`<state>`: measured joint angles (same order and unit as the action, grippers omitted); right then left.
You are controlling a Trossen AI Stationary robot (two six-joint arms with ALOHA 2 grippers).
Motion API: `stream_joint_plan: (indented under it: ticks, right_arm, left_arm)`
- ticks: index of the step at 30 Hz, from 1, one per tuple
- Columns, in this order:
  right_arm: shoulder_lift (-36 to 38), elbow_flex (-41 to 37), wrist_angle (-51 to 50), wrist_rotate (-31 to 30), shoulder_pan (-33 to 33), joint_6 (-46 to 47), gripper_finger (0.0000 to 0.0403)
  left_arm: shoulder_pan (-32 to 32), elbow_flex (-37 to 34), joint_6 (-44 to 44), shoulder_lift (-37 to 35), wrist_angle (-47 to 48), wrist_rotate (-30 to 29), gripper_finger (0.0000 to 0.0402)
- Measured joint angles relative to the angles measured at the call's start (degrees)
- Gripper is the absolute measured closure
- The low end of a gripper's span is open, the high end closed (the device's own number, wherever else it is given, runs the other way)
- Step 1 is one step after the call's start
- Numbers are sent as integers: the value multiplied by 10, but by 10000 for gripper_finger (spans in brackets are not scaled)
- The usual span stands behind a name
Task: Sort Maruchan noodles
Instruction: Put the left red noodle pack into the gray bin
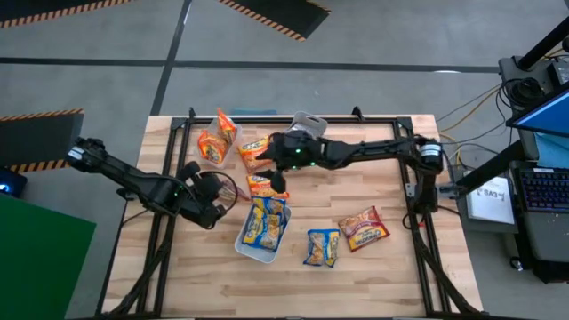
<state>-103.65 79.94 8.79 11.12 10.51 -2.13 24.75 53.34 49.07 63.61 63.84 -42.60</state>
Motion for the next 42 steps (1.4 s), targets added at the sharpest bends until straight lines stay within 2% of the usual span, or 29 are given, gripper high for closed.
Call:
stream_joint_plan:
  ticks: [13,29,33,36,42]
  right_arm:
    - [-102,110,-25,20,-32,10,156]
    - [-256,260,-33,19,-52,54,163]
    - [-277,306,-77,20,-52,50,199]
    - [-288,336,-114,21,-51,38,242]
    - [-289,340,-120,28,-51,25,335]
  left_arm:
    - [0,0,-1,0,-13,-24,401]
    - [0,-1,-1,0,-23,-23,401]
    - [0,-1,-2,0,-23,-23,401]
    - [0,-1,-3,0,-24,-23,401]
    - [0,5,-6,0,-24,-25,400]
